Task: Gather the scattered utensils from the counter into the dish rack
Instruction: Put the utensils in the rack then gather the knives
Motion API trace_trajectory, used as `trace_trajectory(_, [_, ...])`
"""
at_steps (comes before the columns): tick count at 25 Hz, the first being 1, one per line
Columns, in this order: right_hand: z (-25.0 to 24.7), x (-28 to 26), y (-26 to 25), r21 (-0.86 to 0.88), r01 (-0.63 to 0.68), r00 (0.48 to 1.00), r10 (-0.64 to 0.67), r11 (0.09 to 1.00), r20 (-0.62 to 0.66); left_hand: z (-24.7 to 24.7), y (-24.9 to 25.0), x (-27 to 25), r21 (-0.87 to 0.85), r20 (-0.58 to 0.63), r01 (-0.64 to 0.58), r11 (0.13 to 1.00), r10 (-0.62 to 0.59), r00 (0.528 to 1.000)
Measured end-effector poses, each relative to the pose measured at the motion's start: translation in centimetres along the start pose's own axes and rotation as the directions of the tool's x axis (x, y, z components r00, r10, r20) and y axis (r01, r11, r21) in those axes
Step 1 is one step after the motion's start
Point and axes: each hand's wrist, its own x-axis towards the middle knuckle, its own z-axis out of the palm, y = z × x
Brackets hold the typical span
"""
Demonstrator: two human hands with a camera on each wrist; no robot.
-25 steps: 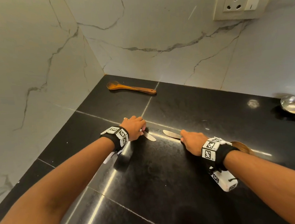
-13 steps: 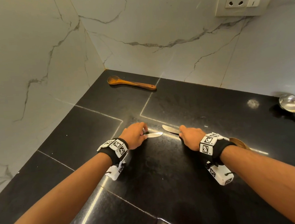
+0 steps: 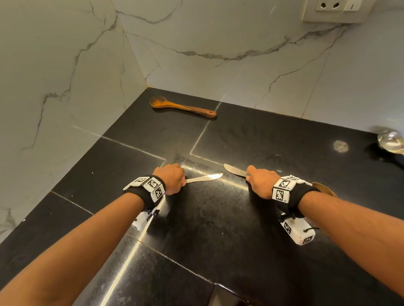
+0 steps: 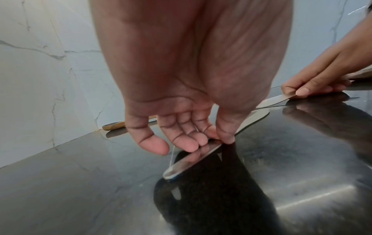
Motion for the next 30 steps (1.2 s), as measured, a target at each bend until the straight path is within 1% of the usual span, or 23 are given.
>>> trace_trajectory(2, [-0.1,-0.1,-0.1,-0.007,-0.002,1.0,0.002,1.0,-0.001,-0.2,0.0,0.1,-0.004,-0.002,-0.003,1.0,0.003,1.0])
trace_trajectory(4, [-0.1,-0.2,-0.2,-0.006,-0.016,1.0,0.016,1.0,0.005,-0.2,0.0,0.1,-0.066,-0.013,-0.007,0.998,0.006,1.0])
trace_trajectory(6, [-0.3,0.0,-0.3,0.006,-0.031,1.0,0.031,1.0,0.006,0.1,-0.3,-0.1,-0.118,-0.058,-0.017,0.993,0.01,0.998])
trace_trajectory(8, [-0.7,0.0,-0.3,0.016,-0.04,0.998,0.039,0.999,0.04,0.6,-1.0,-0.6,-0.182,-0.099,-0.01,0.983,-0.008,0.995])
trace_trajectory(10, [-1.4,0.2,-0.3,0.026,-0.026,0.997,0.024,0.999,0.073,1.4,-2.1,-1.0,-0.237,-0.11,0.001,0.971,-0.028,0.994])
trace_trajectory(11, [-1.9,0.4,-0.3,0.042,-0.001,0.999,-0.002,0.999,0.053,1.7,-2.6,-1.2,-0.248,-0.118,0.007,0.969,-0.037,0.992])
trace_trajectory(14, [-2.8,1.6,-1.9,0.099,0.116,0.992,-0.11,0.988,-0.059,2.6,-3.8,-1.8,-0.291,-0.147,0.033,0.956,-0.079,0.986])
trace_trajectory(16, [-2.8,2.7,-3.8,0.1,0.186,0.982,-0.181,0.977,-0.058,3.0,-3.8,-2.1,-0.34,-0.168,0.034,0.94,-0.096,0.981])
trace_trajectory(19, [-2.1,4.5,-6.3,0.041,0.249,0.968,-0.248,0.968,-0.039,3.4,-3.7,-2.0,-0.423,-0.189,0.021,0.906,-0.111,0.976])
trace_trajectory(21, [-2.4,5.3,-7.2,-0.015,0.252,0.967,-0.253,0.968,-0.027,3.5,-3.6,-2.0,-0.457,-0.194,0.014,0.89,-0.115,0.974])
trace_trajectory(24, [-3.0,5.9,-8.1,-0.098,0.257,0.966,-0.252,0.962,0.058,3.7,-3.8,-1.9,-0.489,-0.181,0.015,0.872,-0.119,0.976])
trace_trajectory(27, [-2.9,6.0,-8.6,-0.168,0.26,0.964,-0.244,0.951,0.109,3.7,-3.7,-2.0,-0.5,-0.175,0.011,0.866,-0.113,0.978])
trace_trajectory(30, [-2.8,6.0,-8.6,-0.202,0.271,0.958,-0.245,0.941,0.146,3.7,-3.7,-2.1,-0.486,-0.18,-0.006,0.874,-0.094,0.979])
